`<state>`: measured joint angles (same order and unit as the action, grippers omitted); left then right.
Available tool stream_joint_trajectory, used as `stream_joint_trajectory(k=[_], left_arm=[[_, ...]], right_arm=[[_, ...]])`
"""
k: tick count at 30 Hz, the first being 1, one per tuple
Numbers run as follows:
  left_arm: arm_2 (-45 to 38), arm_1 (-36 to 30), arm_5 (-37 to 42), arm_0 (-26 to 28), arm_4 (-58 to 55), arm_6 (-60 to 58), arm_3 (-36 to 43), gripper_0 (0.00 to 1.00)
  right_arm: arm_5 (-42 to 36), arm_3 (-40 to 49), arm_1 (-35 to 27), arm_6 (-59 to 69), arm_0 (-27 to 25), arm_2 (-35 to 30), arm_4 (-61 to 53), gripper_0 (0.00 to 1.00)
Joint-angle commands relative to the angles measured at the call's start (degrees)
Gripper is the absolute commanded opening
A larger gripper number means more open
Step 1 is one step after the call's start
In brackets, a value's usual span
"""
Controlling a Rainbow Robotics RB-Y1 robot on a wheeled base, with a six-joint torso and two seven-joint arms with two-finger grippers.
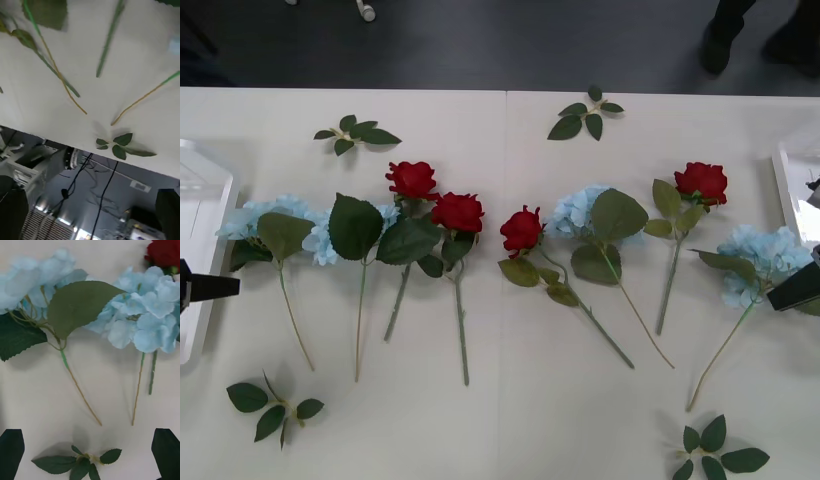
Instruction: Put the red flowers into the right box and the blue flowers into the left box
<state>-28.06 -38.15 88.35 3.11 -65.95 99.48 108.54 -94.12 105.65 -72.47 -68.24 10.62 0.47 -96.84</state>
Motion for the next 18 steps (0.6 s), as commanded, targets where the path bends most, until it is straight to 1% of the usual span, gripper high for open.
stream_joint_trajectory(k=[1, 3, 10, 14, 18], left_arm=[[2.2, 2.6, -2.0, -2.2, 6.0, -9.8, 1.8, 1.0], [3.3, 3.4, -2.0, -3.0, 8.5, -12.1, 1.7, 1.0], [8.3, 6.4, -2.0, -6.3, 19.8, -21.2, 1.7, 1.0], [11.4, 7.5, -2.3, -7.6, 25.4, -24.4, 0.9, 1.0], [13.9, 8.4, -3.8, -8.6, 29.7, -24.9, -1.4, 1.0]], right_arm=[[2.4, 4.0, -1.4, 12.3, -3.2, -0.1, 3.1, 1.0], [4.3, 5.6, -1.0, 15.2, -5.1, 0.1, 5.0, 1.0], [17.7, 13.3, 0.9, 24.3, -14.6, 3.0, 15.6, 1.0], [23.2, 15.6, 1.6, 27.9, -17.1, 6.0, 21.9, 1.0], [27.4, 16.3, 3.3, 31.5, -17.6, 9.7, 29.8, 1.0]])
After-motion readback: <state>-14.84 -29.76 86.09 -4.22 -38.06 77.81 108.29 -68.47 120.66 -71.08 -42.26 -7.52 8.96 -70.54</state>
